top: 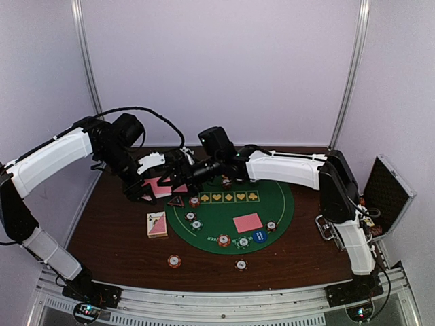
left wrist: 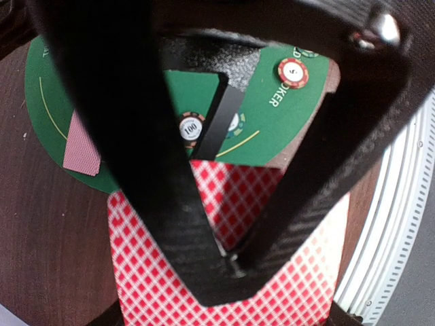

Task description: Distribute texas hold em gaming equipment

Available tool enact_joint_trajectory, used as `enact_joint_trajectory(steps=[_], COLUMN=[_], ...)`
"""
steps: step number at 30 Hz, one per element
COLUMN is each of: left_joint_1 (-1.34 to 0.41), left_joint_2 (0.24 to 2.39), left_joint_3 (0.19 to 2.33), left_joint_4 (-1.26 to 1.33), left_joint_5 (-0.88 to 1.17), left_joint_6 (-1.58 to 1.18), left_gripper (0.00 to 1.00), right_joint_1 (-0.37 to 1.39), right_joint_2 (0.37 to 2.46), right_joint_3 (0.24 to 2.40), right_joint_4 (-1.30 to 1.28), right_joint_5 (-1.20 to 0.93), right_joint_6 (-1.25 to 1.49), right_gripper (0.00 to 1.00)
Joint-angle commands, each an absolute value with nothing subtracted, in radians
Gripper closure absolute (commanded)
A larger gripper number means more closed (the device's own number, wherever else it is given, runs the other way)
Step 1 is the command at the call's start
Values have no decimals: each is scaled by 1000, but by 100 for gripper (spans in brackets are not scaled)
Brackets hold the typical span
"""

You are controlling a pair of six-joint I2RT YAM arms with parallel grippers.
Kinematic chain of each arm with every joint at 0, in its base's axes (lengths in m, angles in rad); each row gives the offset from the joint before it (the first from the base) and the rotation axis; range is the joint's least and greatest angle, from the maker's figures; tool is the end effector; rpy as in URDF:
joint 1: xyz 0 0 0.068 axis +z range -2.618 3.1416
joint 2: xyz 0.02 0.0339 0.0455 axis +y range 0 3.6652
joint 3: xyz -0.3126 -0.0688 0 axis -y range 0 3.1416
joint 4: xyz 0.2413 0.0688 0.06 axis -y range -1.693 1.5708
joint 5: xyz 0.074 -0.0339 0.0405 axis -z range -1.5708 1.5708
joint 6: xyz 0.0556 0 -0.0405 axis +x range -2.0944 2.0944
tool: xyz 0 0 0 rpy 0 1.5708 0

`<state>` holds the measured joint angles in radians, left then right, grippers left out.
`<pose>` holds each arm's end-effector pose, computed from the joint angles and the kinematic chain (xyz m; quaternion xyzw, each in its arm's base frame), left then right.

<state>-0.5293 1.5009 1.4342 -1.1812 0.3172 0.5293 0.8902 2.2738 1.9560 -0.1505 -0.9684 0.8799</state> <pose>0.2357 -0.1580 0.3488 0.5140 0.8284 -0.1559 0.1587 0.3194 0.4673 0.2860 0.2477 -0.7527 -0.6099 0.0134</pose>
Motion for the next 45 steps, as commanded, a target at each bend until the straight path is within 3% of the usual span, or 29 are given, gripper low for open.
enact_joint_trajectory(steps=[1,19,39,45], left_joint_1=[-528,-528,-528,-528], left_joint_2=[1480,1466,1469,1475], left_joint_3=[1453,1422,1364,1367], left_joint_4=[-1159,-1157,-1119,-1109], left_joint_5=[339,329,280,275], left_joint_6=[542,553,567,565], left_gripper=[100,100,100,100], right_joint_1=[882,882,879,879], right_joint_2=[2230,2187,2099,2103], right_joint_3=[1919,1844,1741,1734], right_joint_4=[-214,-125,-54,-54], right_joint_5=[-949,-945,-951,-955], right_joint_6=[855,905,939,942], right_gripper=[33,52,53,57])
